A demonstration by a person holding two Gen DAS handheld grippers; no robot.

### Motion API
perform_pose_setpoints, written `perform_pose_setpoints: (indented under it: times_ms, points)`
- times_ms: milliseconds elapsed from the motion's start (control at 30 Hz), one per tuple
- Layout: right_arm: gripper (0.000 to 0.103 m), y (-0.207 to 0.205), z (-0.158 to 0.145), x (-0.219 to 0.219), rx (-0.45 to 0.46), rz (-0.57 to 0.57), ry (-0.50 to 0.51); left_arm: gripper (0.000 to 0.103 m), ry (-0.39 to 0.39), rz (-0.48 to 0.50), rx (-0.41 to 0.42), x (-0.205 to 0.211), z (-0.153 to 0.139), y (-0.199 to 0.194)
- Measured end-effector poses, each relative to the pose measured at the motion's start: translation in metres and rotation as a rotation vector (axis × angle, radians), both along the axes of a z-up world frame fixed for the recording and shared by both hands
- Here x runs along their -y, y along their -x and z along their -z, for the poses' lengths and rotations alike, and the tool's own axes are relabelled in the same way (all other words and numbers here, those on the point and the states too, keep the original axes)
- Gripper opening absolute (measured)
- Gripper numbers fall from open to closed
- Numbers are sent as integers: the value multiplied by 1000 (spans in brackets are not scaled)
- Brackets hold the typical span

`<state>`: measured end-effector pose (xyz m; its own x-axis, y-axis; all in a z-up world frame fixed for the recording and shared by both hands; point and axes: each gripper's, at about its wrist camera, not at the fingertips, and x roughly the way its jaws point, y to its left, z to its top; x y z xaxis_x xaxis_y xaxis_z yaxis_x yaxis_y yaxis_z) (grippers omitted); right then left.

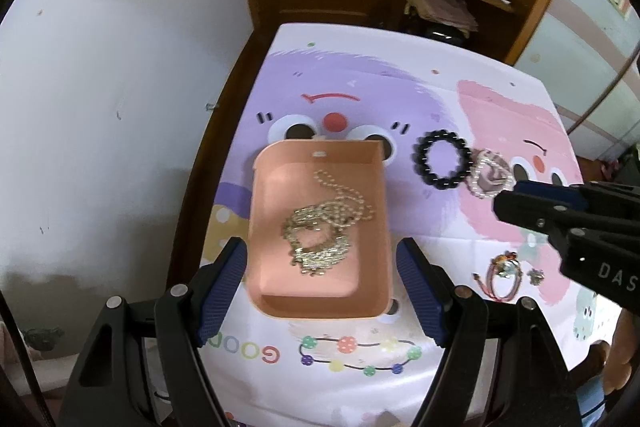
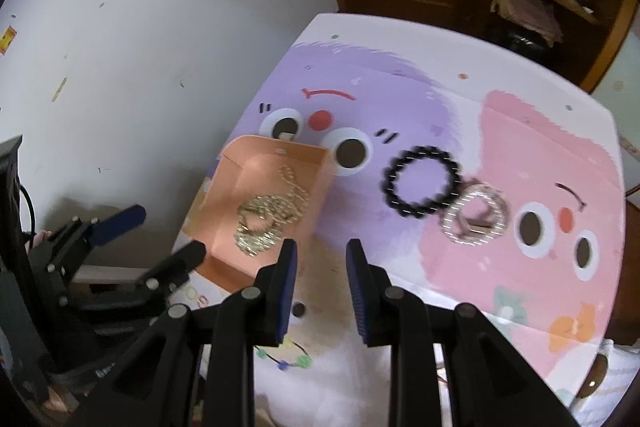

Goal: Organize jewelry
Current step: 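Withdraw both tools from the box toward the remaining jewelry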

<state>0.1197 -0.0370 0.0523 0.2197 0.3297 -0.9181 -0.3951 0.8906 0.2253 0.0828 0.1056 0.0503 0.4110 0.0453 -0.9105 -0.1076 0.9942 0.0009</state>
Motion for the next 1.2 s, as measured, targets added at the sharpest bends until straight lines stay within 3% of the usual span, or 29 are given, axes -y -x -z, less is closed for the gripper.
perform_pose_setpoints:
  times_ms: [300,533,833,1033,1200]
  points:
    - [25,23,-27,66,82,74,27,79,-16,76,36,36,-23,9]
    - [25,37,-24,104,106,89,89,79,-32,154,40,70,-29,14]
    - [25,43,8,147,58,140,133,79,-46,317,5,128,-11,15]
    - [25,48,41,161,1,138,172,78,-44,392,-65,157,21,12]
    - [25,49,68,169,-45,143,166,72,-2,468,-103,175,49,7]
